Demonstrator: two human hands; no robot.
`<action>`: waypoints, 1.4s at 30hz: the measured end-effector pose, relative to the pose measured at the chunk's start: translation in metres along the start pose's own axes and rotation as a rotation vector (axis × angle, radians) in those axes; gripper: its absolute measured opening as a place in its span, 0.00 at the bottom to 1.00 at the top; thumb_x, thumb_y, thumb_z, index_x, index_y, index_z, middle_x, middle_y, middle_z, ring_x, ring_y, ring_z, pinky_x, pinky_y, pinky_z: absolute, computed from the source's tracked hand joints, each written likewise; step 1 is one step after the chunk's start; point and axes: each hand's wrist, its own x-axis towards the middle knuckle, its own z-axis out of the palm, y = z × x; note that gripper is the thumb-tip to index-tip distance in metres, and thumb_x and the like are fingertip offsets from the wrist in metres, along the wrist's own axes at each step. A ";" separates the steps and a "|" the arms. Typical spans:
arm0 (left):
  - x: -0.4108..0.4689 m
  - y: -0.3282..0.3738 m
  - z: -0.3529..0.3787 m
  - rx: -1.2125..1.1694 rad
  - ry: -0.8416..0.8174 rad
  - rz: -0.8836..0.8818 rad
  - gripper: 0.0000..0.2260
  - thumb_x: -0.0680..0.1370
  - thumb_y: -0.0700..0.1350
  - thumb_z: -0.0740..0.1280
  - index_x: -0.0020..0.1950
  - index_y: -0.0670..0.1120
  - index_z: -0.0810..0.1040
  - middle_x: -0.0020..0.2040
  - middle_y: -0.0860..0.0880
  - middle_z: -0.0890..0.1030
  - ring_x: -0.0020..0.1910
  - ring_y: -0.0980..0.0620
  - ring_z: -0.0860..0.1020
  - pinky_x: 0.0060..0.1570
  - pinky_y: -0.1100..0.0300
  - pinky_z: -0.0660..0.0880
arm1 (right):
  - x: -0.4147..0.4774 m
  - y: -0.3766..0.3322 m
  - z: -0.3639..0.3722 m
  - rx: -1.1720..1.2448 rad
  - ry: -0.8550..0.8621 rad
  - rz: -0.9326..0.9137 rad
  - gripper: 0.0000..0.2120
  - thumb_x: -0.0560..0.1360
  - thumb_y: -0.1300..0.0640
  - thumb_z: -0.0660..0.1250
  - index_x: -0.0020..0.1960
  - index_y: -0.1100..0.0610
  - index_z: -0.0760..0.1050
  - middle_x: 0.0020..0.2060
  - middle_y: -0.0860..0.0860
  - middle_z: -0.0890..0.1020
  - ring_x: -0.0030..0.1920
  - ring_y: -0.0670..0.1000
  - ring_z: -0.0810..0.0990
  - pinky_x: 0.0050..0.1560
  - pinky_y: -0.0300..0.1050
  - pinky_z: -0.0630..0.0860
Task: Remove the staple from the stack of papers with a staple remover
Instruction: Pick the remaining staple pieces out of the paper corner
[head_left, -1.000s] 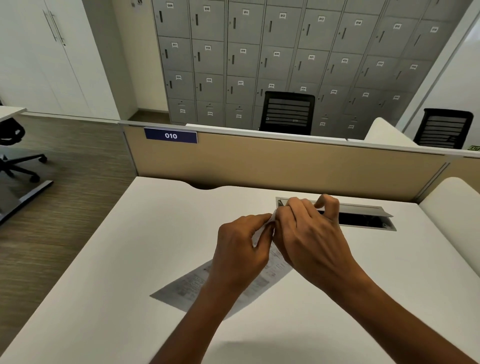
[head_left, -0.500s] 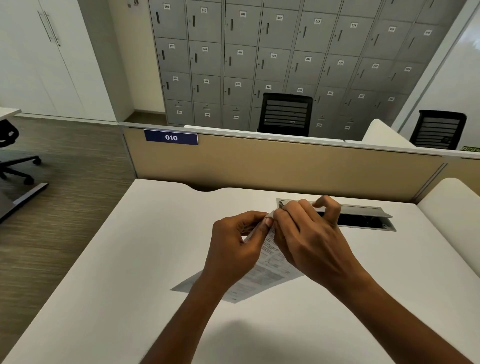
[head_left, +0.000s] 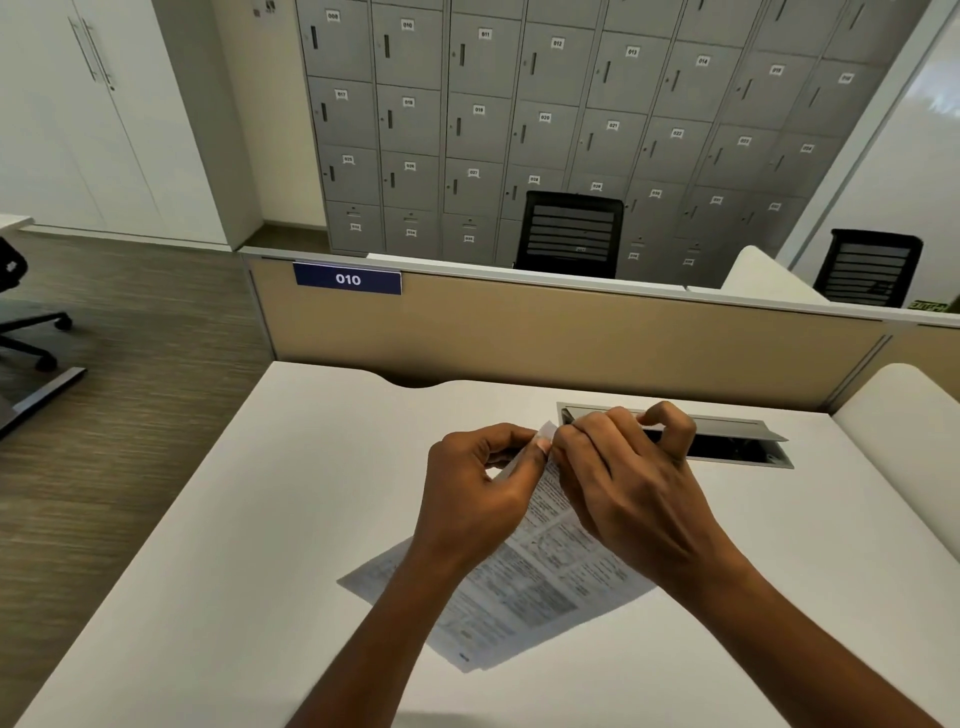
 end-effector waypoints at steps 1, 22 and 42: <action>0.000 0.000 -0.001 0.024 0.017 0.026 0.07 0.80 0.48 0.71 0.53 0.48 0.88 0.44 0.61 0.86 0.46 0.62 0.84 0.46 0.74 0.77 | 0.000 -0.002 -0.001 0.006 -0.007 0.025 0.14 0.78 0.52 0.64 0.54 0.61 0.80 0.46 0.57 0.85 0.46 0.57 0.84 0.57 0.54 0.63; 0.000 0.006 0.006 -0.006 -0.013 0.089 0.07 0.79 0.47 0.69 0.50 0.50 0.88 0.41 0.65 0.84 0.44 0.61 0.84 0.47 0.72 0.78 | -0.006 0.000 0.004 0.067 0.096 0.057 0.12 0.79 0.51 0.67 0.51 0.60 0.77 0.41 0.57 0.83 0.42 0.56 0.81 0.52 0.52 0.65; -0.007 0.011 0.019 0.176 -0.008 0.265 0.09 0.78 0.44 0.73 0.58 0.47 0.86 0.48 0.55 0.88 0.46 0.59 0.84 0.47 0.62 0.82 | -0.007 0.005 -0.026 -0.127 -0.045 0.090 0.09 0.81 0.56 0.64 0.45 0.57 0.77 0.38 0.52 0.78 0.41 0.54 0.78 0.52 0.55 0.62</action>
